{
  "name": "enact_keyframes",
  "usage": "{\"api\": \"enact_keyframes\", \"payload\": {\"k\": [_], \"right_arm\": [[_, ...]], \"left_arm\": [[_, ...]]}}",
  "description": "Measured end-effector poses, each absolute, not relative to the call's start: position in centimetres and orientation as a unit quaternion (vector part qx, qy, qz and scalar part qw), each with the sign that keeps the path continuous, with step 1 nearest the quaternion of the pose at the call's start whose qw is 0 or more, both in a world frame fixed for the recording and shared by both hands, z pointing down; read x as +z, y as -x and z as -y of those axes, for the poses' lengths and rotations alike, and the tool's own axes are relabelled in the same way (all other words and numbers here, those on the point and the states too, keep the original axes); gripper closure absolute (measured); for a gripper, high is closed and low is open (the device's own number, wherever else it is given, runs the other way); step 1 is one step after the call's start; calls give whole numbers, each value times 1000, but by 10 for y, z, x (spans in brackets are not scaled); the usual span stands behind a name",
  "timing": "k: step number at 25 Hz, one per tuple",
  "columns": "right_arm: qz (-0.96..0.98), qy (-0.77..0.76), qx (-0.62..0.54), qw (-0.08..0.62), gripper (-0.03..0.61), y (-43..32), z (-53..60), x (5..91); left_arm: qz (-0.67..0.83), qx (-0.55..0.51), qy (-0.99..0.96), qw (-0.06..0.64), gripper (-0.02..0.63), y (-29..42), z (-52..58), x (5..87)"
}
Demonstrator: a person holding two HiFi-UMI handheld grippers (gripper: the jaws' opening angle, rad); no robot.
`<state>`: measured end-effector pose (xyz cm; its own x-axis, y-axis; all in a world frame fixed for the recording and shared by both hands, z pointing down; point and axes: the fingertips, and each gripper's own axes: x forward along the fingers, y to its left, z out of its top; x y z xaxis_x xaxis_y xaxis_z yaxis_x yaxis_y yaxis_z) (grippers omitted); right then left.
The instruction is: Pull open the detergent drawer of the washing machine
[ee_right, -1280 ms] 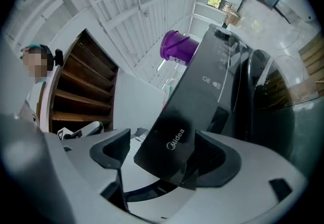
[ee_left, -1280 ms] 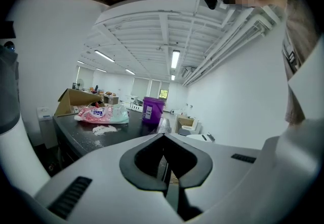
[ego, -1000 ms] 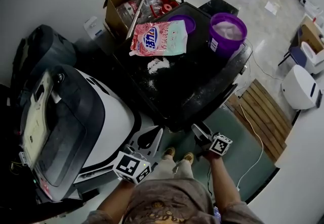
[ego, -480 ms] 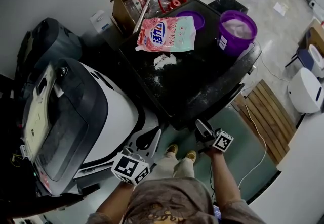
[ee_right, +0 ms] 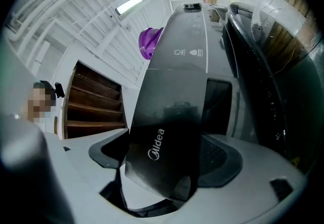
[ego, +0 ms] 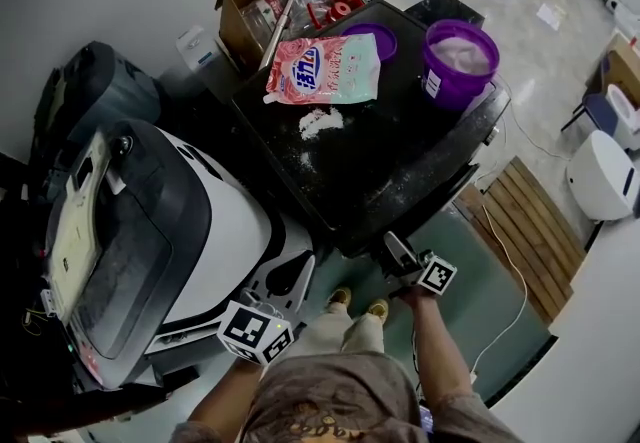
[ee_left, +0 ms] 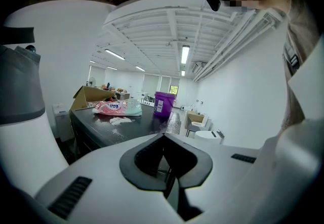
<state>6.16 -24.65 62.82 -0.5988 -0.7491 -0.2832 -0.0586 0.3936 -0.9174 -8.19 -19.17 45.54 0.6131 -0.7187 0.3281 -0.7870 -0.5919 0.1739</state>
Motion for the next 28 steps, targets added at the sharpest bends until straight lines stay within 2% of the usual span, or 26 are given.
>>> {"api": "enact_keyframes", "payload": {"k": [28], "right_arm": [[-741,273,-495,361,192,-86,214,631]], "left_arm": [[365,114,-912,149,592,38,196,452]]}}
